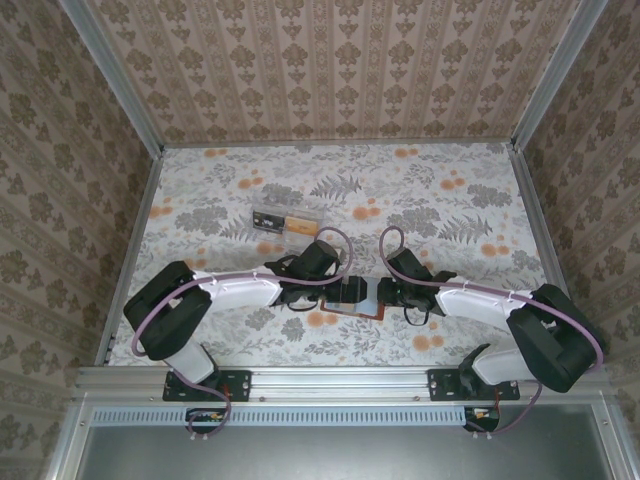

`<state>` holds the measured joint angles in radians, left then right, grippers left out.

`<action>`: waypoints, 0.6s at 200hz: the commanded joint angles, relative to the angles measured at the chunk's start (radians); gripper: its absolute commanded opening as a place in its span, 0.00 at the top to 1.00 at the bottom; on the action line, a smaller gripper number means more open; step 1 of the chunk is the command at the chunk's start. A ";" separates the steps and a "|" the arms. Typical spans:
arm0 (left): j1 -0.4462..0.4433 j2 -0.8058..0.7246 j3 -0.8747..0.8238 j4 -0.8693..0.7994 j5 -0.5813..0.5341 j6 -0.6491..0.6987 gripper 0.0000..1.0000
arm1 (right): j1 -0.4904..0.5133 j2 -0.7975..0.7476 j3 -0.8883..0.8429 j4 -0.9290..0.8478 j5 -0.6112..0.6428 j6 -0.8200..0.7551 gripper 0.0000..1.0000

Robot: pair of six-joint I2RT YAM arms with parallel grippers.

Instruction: Take the credit cards out of the card holder

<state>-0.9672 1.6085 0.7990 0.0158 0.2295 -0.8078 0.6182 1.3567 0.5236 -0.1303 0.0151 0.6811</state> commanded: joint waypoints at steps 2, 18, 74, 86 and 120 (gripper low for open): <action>-0.007 -0.003 -0.009 0.039 0.044 -0.007 0.00 | 0.009 0.023 0.018 0.012 -0.019 0.000 0.76; -0.010 -0.019 -0.009 0.047 0.051 -0.007 0.00 | 0.009 0.027 0.019 0.016 -0.022 0.000 0.76; -0.021 -0.045 -0.002 0.049 0.063 0.005 0.00 | 0.009 0.062 0.030 0.020 -0.029 0.000 0.76; -0.024 -0.047 0.001 0.045 0.062 0.011 0.00 | 0.009 0.063 0.032 0.020 -0.029 0.000 0.76; -0.024 -0.047 0.001 0.039 0.054 0.017 0.00 | 0.011 0.067 0.030 0.027 -0.031 0.003 0.76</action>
<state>-0.9821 1.5925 0.7979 0.0322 0.2630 -0.8074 0.6182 1.3880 0.5461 -0.1314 0.0151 0.6815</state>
